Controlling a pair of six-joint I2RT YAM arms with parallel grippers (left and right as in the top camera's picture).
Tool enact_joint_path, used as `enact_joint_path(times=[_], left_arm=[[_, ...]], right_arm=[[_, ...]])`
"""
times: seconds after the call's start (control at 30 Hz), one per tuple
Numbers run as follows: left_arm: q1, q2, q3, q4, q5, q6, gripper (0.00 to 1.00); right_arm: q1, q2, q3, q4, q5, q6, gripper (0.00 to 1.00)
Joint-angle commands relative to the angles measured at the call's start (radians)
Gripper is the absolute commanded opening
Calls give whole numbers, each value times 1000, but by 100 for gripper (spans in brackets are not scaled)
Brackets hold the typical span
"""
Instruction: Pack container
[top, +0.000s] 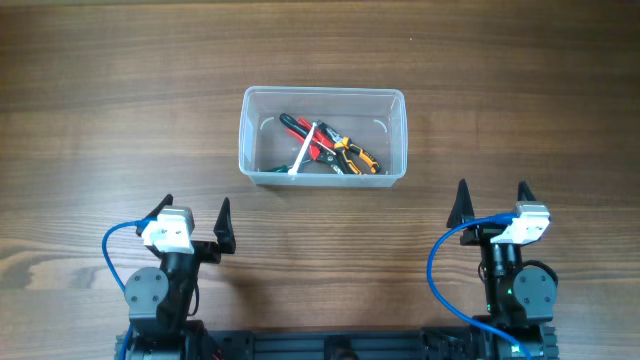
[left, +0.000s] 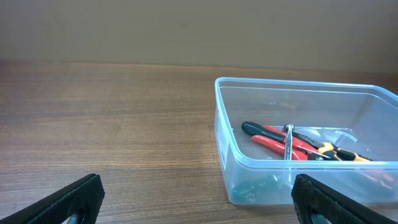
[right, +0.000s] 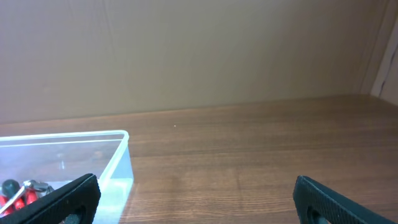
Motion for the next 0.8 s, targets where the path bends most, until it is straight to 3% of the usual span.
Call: enact_joint_path(times=[0.0,0.77], left_arm=[[-6,-10,-10,5,12,19,100],[-6,-10,-10,5,12,19,100]], right_arm=[[6,-17,-2,3,-1,-21,100],[6,-17,-2,4,0,-74,100]])
